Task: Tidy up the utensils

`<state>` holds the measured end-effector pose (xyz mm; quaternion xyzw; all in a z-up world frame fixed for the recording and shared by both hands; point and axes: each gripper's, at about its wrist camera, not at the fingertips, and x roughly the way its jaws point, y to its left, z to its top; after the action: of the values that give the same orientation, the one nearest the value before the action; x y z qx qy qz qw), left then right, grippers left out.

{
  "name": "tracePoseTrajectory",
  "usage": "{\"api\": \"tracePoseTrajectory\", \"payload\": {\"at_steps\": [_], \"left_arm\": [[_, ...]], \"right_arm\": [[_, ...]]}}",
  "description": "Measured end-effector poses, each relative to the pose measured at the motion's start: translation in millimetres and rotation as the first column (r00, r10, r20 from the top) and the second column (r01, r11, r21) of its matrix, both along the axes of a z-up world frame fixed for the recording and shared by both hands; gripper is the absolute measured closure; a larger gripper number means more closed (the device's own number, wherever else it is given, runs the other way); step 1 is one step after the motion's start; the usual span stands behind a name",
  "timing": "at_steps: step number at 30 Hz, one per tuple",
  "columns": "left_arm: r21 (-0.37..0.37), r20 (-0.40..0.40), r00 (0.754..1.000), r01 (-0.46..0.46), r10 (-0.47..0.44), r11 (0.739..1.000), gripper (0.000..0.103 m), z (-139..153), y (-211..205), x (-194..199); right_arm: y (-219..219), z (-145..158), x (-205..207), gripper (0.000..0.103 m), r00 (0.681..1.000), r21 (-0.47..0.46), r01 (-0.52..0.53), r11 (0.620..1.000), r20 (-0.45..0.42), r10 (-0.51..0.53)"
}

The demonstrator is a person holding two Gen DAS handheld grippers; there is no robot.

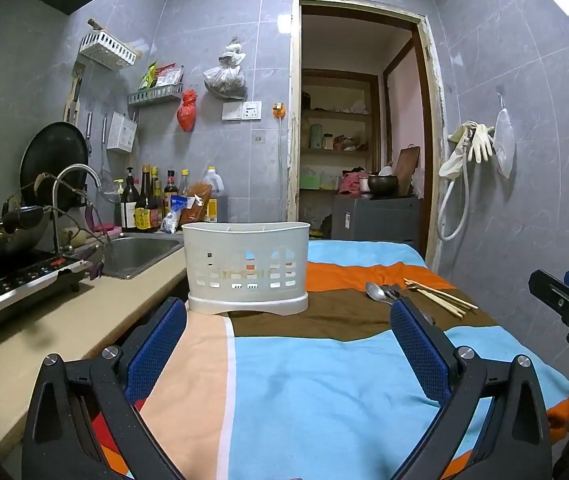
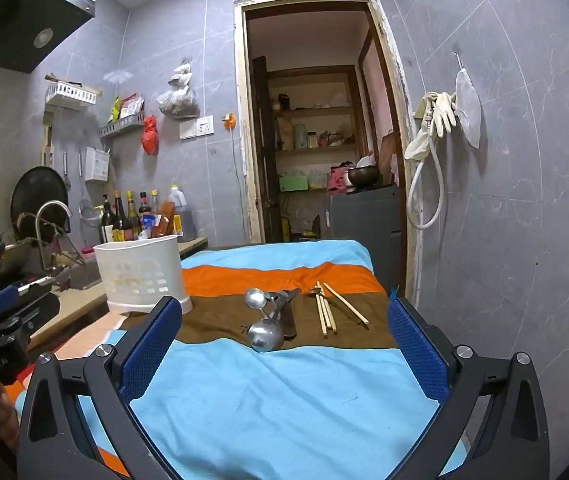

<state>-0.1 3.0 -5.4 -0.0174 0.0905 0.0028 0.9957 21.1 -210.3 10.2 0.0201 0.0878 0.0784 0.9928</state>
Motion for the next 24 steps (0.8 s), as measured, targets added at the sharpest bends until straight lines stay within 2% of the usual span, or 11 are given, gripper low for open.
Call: {"api": "tracePoseTrajectory", "payload": {"at_steps": [24], "left_arm": [[0.005, -0.006, 1.000, 0.001, -0.001, 1.000, 0.003, -2.8, 3.0, 0.2]], "right_arm": [[0.0, -0.4, -0.6, 0.000, 1.000, 0.003, -0.001, 1.000, 0.000, 0.001]]}}
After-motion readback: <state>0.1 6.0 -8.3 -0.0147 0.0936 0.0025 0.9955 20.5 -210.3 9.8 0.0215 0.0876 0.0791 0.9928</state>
